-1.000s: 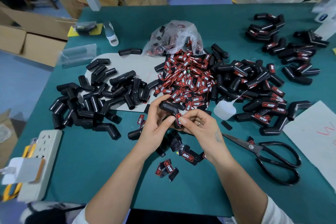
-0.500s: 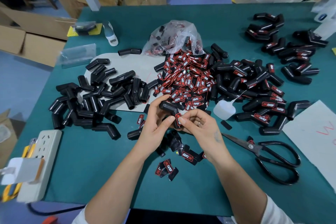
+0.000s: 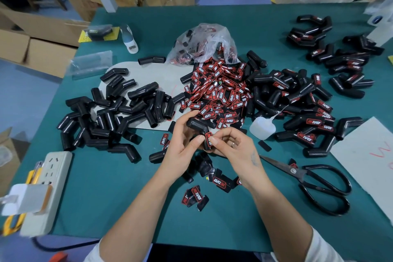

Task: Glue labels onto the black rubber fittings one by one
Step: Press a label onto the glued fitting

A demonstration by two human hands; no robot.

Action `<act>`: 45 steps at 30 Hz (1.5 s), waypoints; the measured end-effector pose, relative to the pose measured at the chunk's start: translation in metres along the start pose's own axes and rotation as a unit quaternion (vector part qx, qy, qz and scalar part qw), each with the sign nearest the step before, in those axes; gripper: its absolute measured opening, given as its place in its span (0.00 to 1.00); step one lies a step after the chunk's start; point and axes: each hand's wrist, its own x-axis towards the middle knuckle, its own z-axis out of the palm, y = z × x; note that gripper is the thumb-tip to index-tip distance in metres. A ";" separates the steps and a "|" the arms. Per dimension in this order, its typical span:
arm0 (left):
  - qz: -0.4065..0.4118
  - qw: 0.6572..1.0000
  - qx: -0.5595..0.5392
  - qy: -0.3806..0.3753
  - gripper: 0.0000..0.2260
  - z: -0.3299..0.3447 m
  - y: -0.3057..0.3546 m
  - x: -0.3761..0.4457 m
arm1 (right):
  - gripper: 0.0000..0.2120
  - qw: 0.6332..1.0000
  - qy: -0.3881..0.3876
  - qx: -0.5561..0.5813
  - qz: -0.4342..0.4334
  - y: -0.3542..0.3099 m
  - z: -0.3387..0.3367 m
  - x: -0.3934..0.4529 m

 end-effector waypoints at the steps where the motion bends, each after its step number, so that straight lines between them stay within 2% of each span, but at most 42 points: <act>1: -0.001 1.000 -0.001 0.000 0.24 0.000 0.000 0.000 | 0.02 1.000 -0.001 0.002 0.000 0.000 0.000 0.000; 20: 0.009 1.000 -0.014 0.021 0.24 0.001 0.001 0.001 | 0.02 1.000 -0.006 0.010 -0.006 0.000 0.001 0.001; 38: 0.019 1.000 0.007 0.011 0.29 0.002 0.007 0.002 | 0.02 1.000 -0.002 0.006 -0.012 0.002 0.001 0.001; 45: 0.021 1.000 0.013 0.016 0.27 0.003 0.004 0.002 | 0.03 1.000 -0.009 -0.012 -0.021 0.004 -0.001 0.001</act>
